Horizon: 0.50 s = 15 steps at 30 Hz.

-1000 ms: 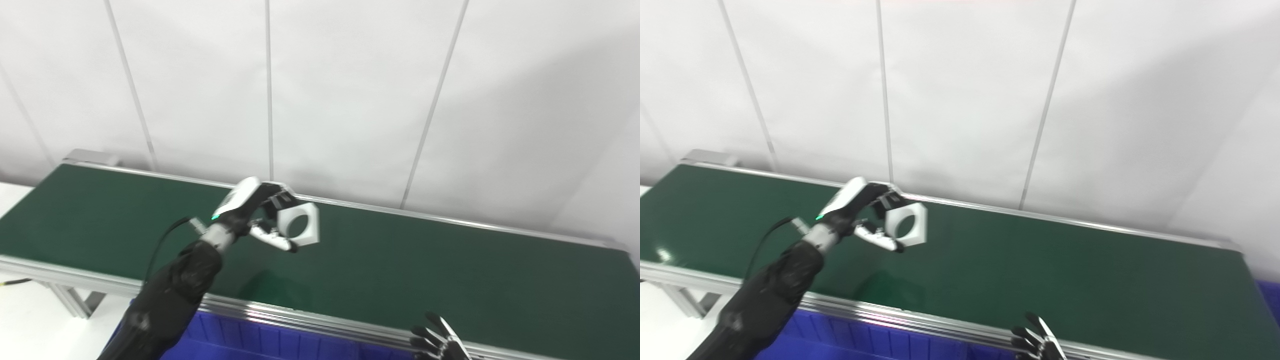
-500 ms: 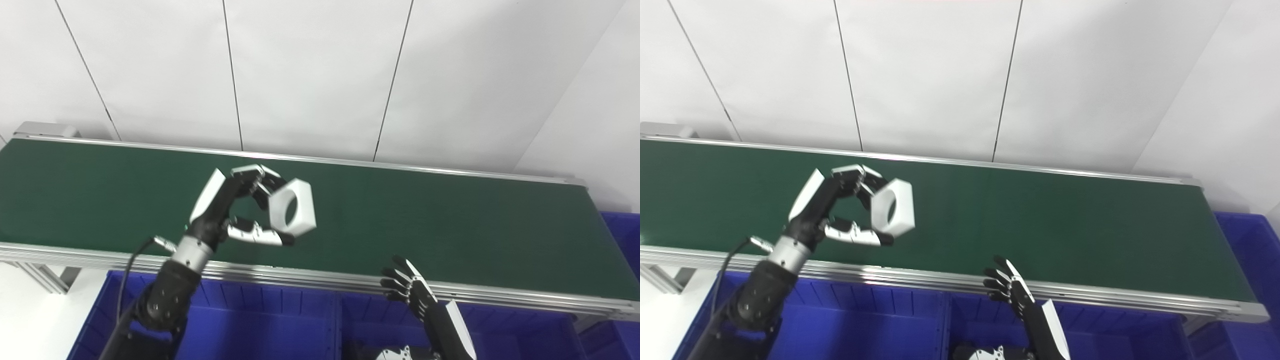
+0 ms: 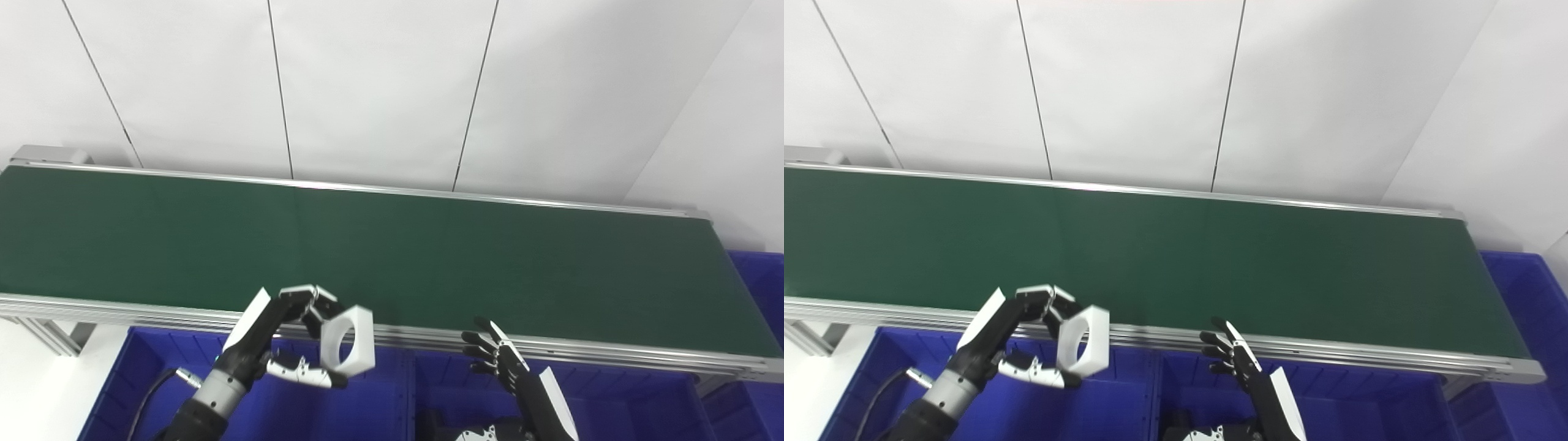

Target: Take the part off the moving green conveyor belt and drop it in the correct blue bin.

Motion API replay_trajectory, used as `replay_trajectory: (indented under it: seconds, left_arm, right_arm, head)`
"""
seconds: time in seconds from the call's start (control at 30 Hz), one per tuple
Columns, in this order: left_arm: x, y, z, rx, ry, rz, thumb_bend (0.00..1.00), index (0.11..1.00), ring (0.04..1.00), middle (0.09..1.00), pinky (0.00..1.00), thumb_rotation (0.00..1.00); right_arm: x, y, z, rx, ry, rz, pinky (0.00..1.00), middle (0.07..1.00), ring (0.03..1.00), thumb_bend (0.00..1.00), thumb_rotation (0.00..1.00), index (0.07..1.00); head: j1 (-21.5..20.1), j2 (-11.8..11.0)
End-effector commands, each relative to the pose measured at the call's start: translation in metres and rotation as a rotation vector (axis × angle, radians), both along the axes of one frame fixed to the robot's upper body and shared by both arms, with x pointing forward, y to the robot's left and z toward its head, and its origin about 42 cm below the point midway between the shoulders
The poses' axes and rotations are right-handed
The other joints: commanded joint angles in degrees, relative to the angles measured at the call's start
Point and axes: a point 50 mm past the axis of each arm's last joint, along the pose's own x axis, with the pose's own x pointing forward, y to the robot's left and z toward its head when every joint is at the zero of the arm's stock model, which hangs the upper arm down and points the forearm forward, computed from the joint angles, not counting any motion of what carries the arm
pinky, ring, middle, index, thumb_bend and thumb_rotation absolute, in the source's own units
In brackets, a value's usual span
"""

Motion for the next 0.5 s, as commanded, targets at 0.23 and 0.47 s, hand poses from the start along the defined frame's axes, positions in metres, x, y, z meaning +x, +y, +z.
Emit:
replay_trajectory:
  seconds: [0.23,0.47]
  left_arm:
    - [0.0016,0.0052,0.0085,0.077,0.052,-0.091,0.5,0.537,0.411,0.491,0.43,0.0]
    - [0.0013,0.0068,0.0058,0.239,0.093,-0.127,0.5,0.528,0.425,0.492,0.46,0.0]
  right_arm:
    - [-0.0021,0.0046,0.0153,-0.015,-0.034,-0.034,0.73,0.843,0.805,0.83,0.16,0.93]
    - [-0.0064,0.007,0.0201,-0.067,-0.045,-0.041,0.74,0.839,0.805,0.81,0.18,0.919]
  head:
    - [-1.3,-0.3]
    - [-2.9,0.3]
